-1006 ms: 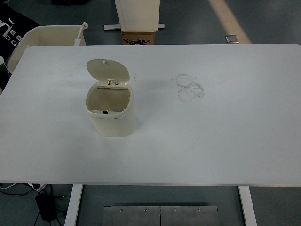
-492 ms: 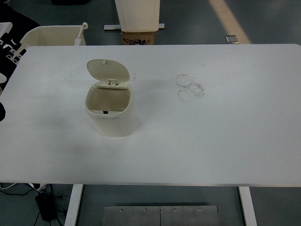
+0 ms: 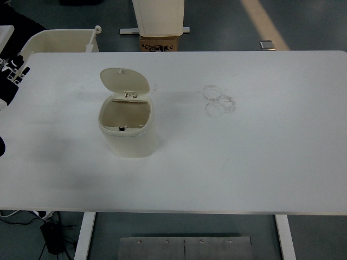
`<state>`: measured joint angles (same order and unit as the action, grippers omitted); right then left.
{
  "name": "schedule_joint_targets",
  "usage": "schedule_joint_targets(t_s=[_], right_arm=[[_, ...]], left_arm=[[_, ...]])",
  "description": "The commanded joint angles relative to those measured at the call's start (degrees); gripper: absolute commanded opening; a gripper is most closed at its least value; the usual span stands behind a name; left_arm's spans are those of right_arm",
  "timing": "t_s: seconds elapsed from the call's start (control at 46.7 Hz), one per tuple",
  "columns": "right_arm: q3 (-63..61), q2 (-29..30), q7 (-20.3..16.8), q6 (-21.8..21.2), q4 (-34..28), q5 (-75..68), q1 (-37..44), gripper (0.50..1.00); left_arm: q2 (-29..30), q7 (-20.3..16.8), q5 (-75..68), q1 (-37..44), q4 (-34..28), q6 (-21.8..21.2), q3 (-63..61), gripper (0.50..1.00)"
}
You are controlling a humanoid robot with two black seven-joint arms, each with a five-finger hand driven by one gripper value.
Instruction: Open trash can
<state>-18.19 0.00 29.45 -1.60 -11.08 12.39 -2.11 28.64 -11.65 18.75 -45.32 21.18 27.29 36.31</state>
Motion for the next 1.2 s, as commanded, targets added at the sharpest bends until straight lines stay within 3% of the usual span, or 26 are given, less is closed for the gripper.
schedule_joint_targets(t_s=[0.0,1.177], right_arm=[[0.00,0.00,-0.01,0.01,0.01,0.00,0.00,0.991],[0.09,0.00,-0.09,0.01,0.01,0.09,0.09,0.991]], left_arm=[[0.10,-0.13,-0.03,0.15,0.00,0.13,-0.01,1.000],[-0.34,-0.31,-0.21,0.15,0.00,0.05,-0.10,1.000]])
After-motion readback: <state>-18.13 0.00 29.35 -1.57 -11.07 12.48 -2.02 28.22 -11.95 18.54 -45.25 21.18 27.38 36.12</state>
